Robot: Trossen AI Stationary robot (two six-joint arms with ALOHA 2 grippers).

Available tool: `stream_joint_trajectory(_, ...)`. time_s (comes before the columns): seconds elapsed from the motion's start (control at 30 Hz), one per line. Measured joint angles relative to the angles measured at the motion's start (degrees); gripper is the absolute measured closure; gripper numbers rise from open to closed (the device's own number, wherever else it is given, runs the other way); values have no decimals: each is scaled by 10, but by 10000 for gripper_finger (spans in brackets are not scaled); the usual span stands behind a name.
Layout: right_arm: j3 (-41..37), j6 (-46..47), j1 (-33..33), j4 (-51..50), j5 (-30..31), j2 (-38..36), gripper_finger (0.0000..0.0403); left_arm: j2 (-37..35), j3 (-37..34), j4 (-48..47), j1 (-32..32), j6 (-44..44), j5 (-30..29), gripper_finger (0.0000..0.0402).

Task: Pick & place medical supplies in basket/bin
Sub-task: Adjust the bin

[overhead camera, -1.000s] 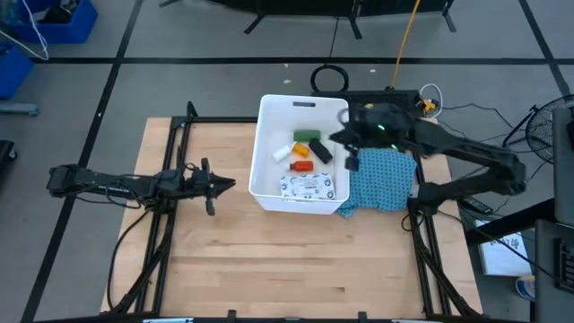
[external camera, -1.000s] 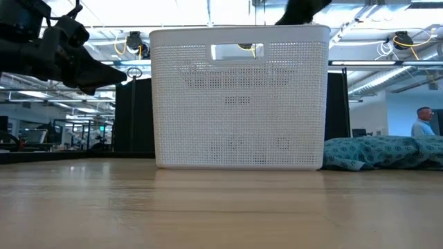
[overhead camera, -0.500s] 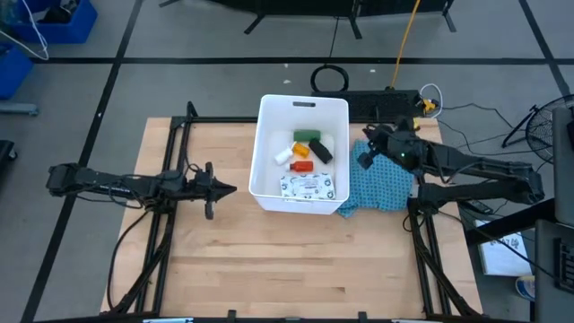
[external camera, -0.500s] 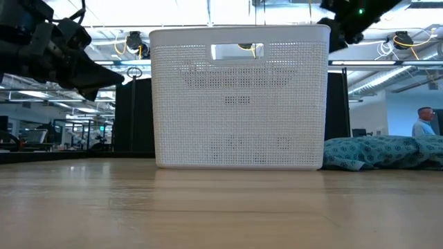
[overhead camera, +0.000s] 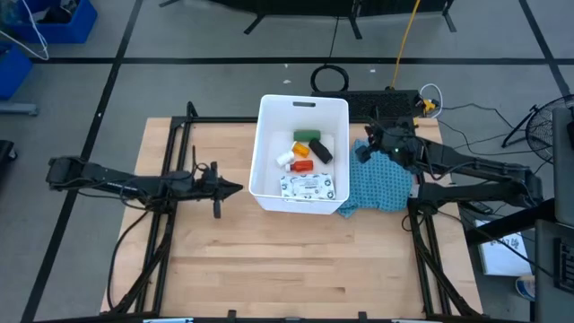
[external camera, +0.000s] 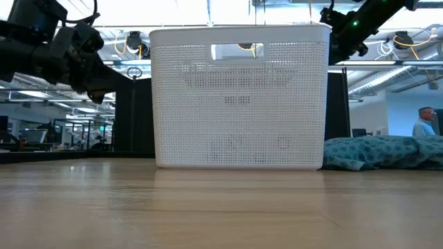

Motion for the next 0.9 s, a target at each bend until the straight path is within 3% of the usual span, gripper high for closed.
stream_joint_trajectory(0.17,0,38,-28,-3,-15,10,403,45,24,2,0,-5,-5,397)
stream_joint_trajectory(0.33,0,40,-62,6,-97,40,403,89,45,0,0,-5,-7,399)
stream_joint_trajectory(0.47,0,9,-91,33,-130,73,403,120,64,1,0,-1,-2,394)
stream_joint_trajectory(0.67,0,-31,-128,99,-249,126,403,169,90,1,-1,0,13,397)
stream_joint_trajectory(0.9,0,-44,-148,128,-263,175,403,235,115,3,-1,10,40,398)
